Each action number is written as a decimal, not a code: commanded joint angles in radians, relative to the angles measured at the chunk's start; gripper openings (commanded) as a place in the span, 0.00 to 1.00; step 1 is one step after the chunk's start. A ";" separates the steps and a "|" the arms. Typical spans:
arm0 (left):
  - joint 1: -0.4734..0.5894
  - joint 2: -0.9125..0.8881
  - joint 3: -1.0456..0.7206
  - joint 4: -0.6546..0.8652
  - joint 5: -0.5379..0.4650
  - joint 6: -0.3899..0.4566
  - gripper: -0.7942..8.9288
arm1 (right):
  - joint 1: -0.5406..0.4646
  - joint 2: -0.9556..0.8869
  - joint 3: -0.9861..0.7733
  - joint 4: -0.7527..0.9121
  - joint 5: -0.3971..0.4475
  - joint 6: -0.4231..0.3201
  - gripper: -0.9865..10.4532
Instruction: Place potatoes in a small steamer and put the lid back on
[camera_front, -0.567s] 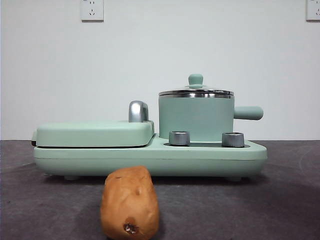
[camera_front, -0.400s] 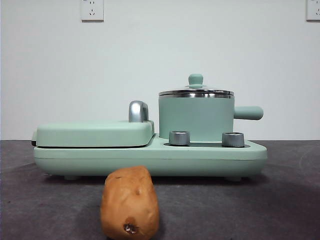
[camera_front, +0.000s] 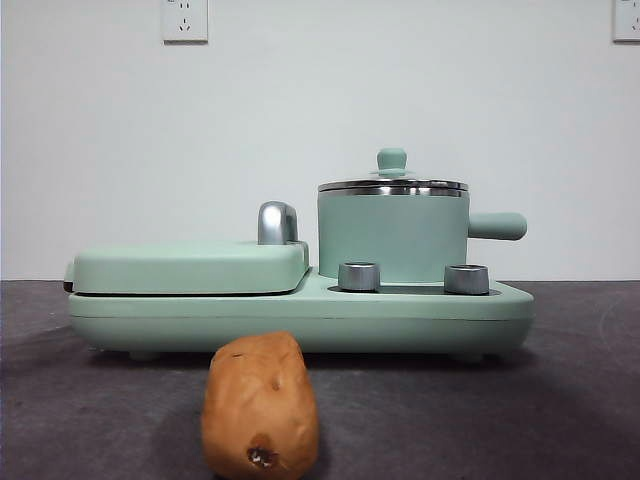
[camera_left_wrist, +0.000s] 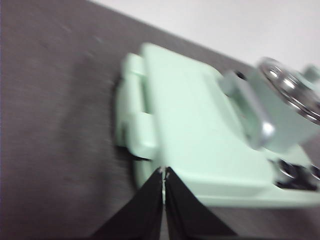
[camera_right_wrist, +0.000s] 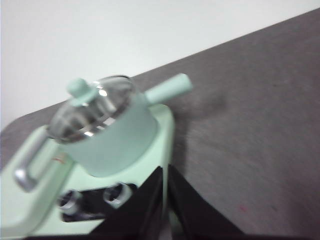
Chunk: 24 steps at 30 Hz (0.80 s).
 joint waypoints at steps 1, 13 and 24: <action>-0.032 0.120 0.120 -0.017 0.038 0.027 0.09 | 0.014 0.085 0.095 0.010 -0.051 -0.021 0.10; -0.176 0.602 0.693 -0.362 0.143 0.265 0.09 | 0.066 0.497 0.496 -0.126 -0.355 -0.142 0.10; -0.262 0.757 0.964 -0.433 0.273 0.357 0.13 | 0.074 0.588 0.612 -0.173 -0.549 -0.151 0.15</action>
